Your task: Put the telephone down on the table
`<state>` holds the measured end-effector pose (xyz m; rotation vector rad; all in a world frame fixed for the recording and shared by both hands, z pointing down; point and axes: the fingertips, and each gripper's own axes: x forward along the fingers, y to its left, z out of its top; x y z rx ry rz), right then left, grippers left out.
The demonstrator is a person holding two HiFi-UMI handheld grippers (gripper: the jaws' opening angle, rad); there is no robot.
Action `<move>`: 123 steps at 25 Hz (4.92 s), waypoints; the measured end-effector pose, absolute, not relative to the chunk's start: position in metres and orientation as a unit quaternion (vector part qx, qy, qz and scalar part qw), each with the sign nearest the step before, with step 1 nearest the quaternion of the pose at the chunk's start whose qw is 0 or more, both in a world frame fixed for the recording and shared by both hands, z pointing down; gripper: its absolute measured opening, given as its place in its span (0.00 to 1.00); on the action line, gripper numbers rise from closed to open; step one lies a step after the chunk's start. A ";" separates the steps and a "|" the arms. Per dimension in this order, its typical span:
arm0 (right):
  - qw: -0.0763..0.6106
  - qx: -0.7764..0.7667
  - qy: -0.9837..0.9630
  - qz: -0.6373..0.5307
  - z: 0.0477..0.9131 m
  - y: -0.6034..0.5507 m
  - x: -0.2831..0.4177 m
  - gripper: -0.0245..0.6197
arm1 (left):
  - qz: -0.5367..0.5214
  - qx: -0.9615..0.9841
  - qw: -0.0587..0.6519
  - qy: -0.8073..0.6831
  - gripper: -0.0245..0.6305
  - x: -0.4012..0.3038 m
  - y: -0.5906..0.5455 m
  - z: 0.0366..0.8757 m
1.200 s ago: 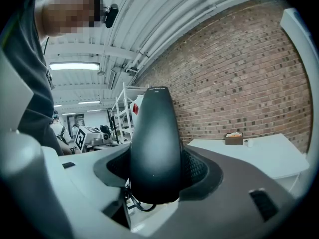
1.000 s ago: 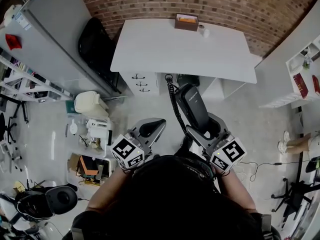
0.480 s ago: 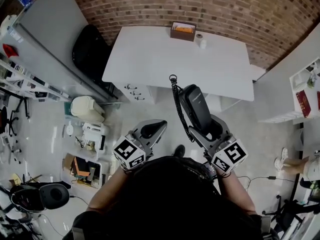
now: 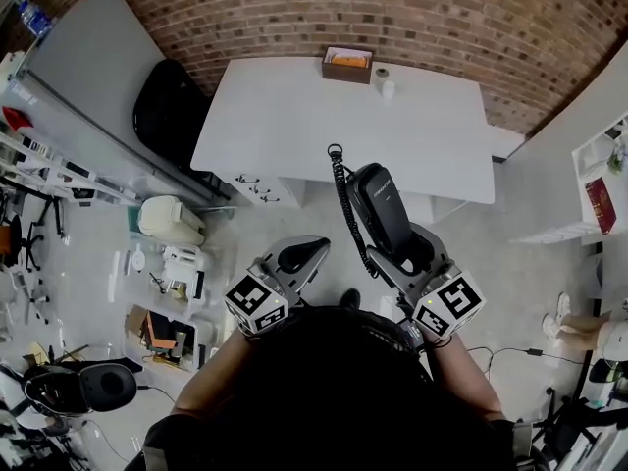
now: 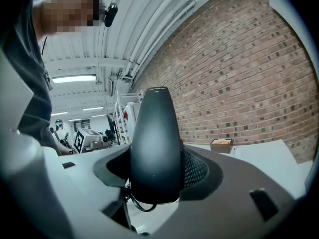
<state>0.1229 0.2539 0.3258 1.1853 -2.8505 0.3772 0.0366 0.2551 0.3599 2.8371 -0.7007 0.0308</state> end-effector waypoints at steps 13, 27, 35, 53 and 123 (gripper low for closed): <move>0.014 0.418 -0.898 0.133 0.331 0.222 0.146 0.45 | 0.007 0.970 0.121 -0.212 0.05 0.058 0.212 0.368; 0.014 0.465 -0.876 0.128 0.325 0.130 0.124 0.45 | -0.007 0.980 0.113 -0.162 0.05 0.037 0.109 0.360; 0.011 0.495 -0.859 0.130 0.314 0.064 0.082 0.45 | -0.006 0.984 0.112 -0.138 0.05 -0.013 0.033 0.347; 0.006 0.506 -0.851 0.143 0.322 -0.007 0.018 0.45 | -0.004 0.985 0.113 -0.129 0.05 -0.082 -0.038 0.353; 0.104 0.401 -0.871 0.264 0.463 -0.238 0.142 0.45 | 0.029 0.950 0.193 -0.243 0.05 0.053 -0.230 0.446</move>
